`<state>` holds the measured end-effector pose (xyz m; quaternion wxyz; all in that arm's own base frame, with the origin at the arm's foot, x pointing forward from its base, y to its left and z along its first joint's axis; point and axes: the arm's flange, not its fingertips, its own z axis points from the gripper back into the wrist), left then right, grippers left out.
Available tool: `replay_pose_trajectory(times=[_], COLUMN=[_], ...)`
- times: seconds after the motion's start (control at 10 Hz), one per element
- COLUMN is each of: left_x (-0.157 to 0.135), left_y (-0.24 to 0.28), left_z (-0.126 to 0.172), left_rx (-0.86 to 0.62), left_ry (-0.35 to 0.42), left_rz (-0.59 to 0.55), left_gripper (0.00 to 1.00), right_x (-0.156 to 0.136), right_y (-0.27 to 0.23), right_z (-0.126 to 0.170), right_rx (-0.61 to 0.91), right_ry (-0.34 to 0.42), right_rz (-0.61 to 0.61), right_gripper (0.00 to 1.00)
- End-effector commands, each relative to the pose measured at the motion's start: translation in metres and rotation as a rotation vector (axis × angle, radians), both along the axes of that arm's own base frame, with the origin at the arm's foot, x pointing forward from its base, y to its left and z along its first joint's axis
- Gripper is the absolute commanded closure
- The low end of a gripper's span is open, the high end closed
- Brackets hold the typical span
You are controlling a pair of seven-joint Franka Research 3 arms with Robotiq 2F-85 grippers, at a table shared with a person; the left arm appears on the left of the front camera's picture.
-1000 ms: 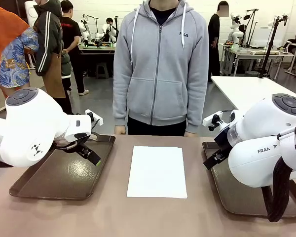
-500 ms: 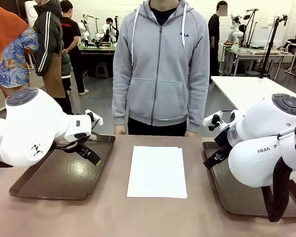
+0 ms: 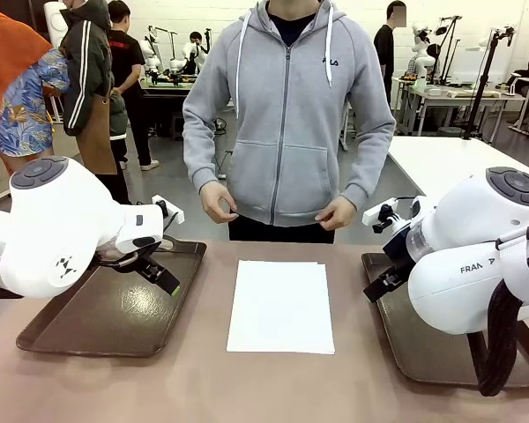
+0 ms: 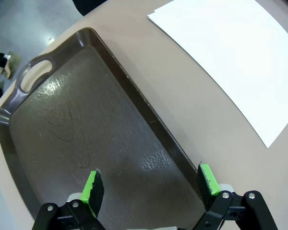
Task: Sort the A4 documents.
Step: Receive the A4 Paper.
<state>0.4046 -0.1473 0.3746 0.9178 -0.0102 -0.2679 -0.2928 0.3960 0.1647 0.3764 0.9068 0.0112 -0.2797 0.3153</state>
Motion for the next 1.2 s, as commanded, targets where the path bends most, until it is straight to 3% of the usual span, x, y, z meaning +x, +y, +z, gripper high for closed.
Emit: replay_pose_trajectory(times=[0.0,0.5,0.8,1.1], left_x=[-0.017,-0.061,-0.085,-0.098], left_y=[0.02,0.076,0.105,0.145], left_z=[0.017,0.078,0.108,0.112], left_rx=[-0.026,-0.224,-0.319,-0.293], left_ry=[-0.039,0.033,-0.005,-0.035], left_rz=[0.06,0.062,-0.016,0.024], left_gripper=[0.0,0.0,0.0,0.0], right_x=[-0.015,-0.05,-0.089,-0.11], right_y=[-0.021,-0.115,-0.162,-0.187], right_z=[0.017,0.07,0.101,0.112], right_rx=[0.02,0.167,0.305,0.39], right_ry=[0.002,-0.007,-0.095,-0.109], right_rz=[-0.057,-0.015,0.013,0.035], right_gripper=[0.0,0.0,0.0,0.0])
